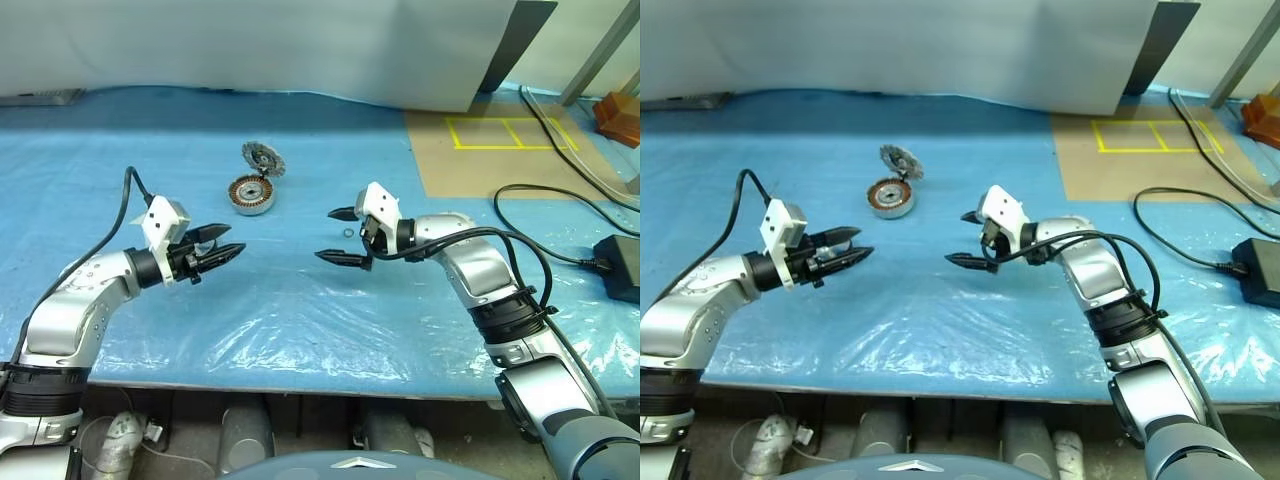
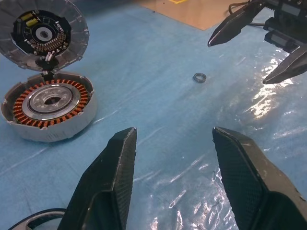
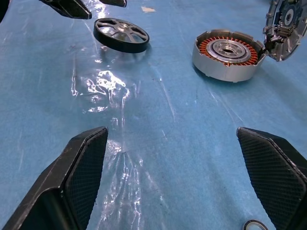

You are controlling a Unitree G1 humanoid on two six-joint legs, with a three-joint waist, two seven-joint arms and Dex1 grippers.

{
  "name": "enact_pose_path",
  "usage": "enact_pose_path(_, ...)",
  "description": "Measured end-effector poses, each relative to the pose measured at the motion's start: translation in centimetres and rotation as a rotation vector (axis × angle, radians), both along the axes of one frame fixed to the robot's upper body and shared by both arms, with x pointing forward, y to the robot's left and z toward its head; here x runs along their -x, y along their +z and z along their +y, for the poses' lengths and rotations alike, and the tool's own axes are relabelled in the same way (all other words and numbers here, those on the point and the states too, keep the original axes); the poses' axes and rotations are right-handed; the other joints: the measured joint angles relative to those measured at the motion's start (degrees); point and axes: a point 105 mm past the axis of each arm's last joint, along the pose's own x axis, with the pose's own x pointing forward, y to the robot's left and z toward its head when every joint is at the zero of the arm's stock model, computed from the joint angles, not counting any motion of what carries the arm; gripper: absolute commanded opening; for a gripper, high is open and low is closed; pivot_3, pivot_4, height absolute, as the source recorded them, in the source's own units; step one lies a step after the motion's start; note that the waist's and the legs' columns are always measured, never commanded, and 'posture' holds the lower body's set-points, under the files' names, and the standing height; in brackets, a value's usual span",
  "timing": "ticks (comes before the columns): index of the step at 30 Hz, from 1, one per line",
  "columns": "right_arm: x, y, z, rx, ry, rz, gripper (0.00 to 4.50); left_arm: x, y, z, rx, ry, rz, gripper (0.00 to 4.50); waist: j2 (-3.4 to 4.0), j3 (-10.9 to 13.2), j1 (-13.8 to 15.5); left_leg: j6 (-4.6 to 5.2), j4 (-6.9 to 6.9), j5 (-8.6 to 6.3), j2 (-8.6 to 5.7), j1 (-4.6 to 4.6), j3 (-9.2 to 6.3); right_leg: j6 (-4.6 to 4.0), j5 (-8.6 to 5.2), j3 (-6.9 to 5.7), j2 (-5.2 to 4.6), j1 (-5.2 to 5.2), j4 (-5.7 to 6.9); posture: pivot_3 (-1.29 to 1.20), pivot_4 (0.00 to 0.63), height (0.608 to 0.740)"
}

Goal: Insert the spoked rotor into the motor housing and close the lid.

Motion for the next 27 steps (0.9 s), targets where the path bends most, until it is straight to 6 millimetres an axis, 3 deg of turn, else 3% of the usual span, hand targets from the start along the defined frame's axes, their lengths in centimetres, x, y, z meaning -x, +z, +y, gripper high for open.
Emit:
enact_pose_path(10, -0.8, -0.1, -0.4, 0.005, -0.069, -0.036, 4.50, -1.6, 0.4, 1.2, -0.042, 0.062, -0.045, 2.64, -0.01, 0.00, -0.01, 0.00, 0.02, 0.00, 0.00, 0.00, -0.01, 0.04, 0.03, 0.00, 0.00, 0.01, 0.01, 0.00, 0.150, 0.740)
enact_pose_path(27, -0.7, -0.2, -0.5, -0.023, -0.080, -0.024, 4.50, -1.5, 0.3, 0.9, -0.044, 0.042, -0.034, 2.64, -0.01, 0.00, -0.01, 0.00, 0.01, 0.00, 0.00, -0.01, -0.01, 0.00, 0.01, -0.01, 0.00, 0.00, 0.01, 0.00, 0.150, 0.740)
